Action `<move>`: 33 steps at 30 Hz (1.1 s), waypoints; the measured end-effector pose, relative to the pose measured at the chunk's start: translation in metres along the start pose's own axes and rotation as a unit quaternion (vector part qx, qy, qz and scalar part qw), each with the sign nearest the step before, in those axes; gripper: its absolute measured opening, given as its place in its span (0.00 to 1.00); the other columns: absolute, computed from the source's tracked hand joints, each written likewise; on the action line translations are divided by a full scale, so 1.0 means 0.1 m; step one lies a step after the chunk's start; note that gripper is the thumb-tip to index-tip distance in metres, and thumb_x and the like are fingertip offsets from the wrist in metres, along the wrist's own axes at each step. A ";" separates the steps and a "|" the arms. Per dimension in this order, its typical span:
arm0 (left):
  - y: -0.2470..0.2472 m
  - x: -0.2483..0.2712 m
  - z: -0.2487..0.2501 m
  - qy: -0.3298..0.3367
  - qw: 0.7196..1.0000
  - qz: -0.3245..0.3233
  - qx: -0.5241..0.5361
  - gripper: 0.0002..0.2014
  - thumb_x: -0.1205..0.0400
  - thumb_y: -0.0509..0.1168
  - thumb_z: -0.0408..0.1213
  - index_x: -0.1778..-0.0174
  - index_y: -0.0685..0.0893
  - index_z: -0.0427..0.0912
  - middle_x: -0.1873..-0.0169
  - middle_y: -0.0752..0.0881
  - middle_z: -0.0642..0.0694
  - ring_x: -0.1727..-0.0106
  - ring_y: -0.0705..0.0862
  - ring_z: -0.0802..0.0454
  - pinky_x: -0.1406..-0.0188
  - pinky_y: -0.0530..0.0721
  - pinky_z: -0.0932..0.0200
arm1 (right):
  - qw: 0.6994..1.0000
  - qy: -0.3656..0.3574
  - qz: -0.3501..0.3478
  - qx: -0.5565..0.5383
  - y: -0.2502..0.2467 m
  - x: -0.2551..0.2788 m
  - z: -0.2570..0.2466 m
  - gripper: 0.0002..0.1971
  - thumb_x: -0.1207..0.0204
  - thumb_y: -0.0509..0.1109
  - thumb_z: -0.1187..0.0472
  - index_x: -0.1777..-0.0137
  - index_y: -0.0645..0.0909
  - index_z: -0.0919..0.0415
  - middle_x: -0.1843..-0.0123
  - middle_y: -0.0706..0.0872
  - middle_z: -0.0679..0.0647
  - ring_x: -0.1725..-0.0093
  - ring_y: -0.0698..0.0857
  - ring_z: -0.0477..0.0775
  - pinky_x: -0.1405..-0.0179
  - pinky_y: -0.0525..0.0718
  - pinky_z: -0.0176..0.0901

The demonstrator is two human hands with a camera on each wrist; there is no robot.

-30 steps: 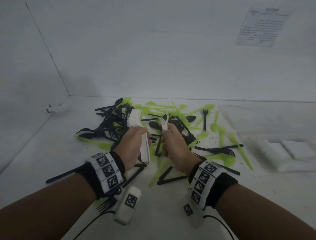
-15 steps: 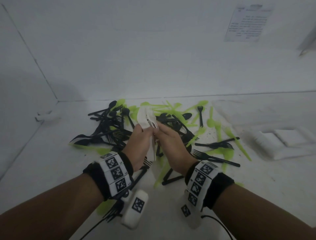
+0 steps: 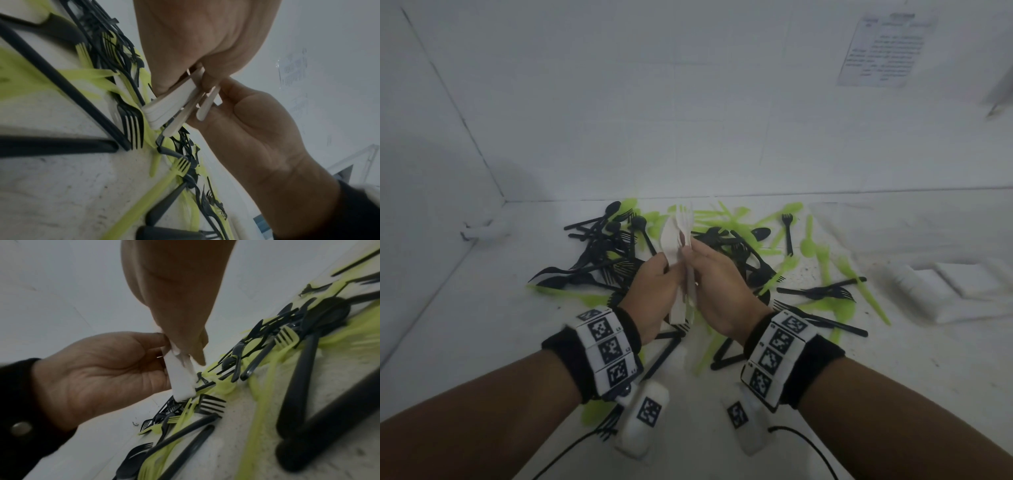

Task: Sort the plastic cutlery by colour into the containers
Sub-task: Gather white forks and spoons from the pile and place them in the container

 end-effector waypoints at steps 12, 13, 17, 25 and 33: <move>-0.02 0.06 0.03 -0.016 0.998 0.055 0.030 0.08 0.12 0.66 0.36 0.50 0.90 0.39 0.58 0.91 0.38 0.56 0.89 0.41 0.55 0.88 0.43 | 0.982 0.030 0.005 0.187 -0.18 0.09 0.06 0.31 0.18 0.54 0.73 0.24 0.81 0.43 0.57 0.84 0.39 0.67 0.83 0.34 0.69 0.79 0.26; -0.02 0.06 0.05 -0.003 0.996 0.083 0.010 0.10 0.13 0.68 0.38 0.57 0.88 0.38 0.64 0.86 0.38 0.61 0.84 0.41 0.58 0.84 0.43 | 0.984 0.032 0.011 0.176 -0.19 0.08 0.07 0.32 0.18 0.53 0.73 0.21 0.79 0.45 0.60 0.80 0.38 0.69 0.81 0.34 0.71 0.77 0.26; 0.03 0.11 0.13 0.032 0.992 0.123 -0.015 0.15 0.15 0.69 0.45 0.64 0.81 0.39 0.72 0.80 0.39 0.66 0.78 0.48 0.62 0.80 0.41 | 0.984 0.006 0.068 0.167 -0.33 0.09 0.02 0.31 0.16 0.51 0.70 0.21 0.79 0.44 0.68 0.74 0.48 0.73 0.69 0.43 0.74 0.69 0.37; 0.16 0.10 0.04 0.008 0.998 0.067 -0.010 0.16 0.23 0.70 0.51 0.47 0.93 0.45 0.46 0.89 0.27 0.40 0.87 0.29 0.34 0.83 0.26 | 0.990 -0.024 0.017 0.141 -0.24 0.20 -0.14 0.24 0.13 0.55 0.74 0.24 0.81 0.56 0.37 0.92 0.56 0.42 0.91 0.50 0.46 0.90 0.40; 0.26 0.16 0.01 -0.084 0.992 0.009 0.090 0.14 0.08 0.60 0.43 0.31 0.85 0.44 0.38 0.90 0.42 0.36 0.89 0.43 0.35 0.86 0.37 | 0.988 0.009 -0.018 0.152 -0.29 0.17 0.00 0.24 0.10 0.56 0.66 0.20 0.80 0.47 0.21 0.81 0.58 0.20 0.77 0.62 0.17 0.71 0.68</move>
Point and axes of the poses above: each hand's wrist, its own x-axis away from the middle knuckle, its own y-axis out of the palm, z = x × y, the point moved 7 cm from there along -x, towards the middle knuckle
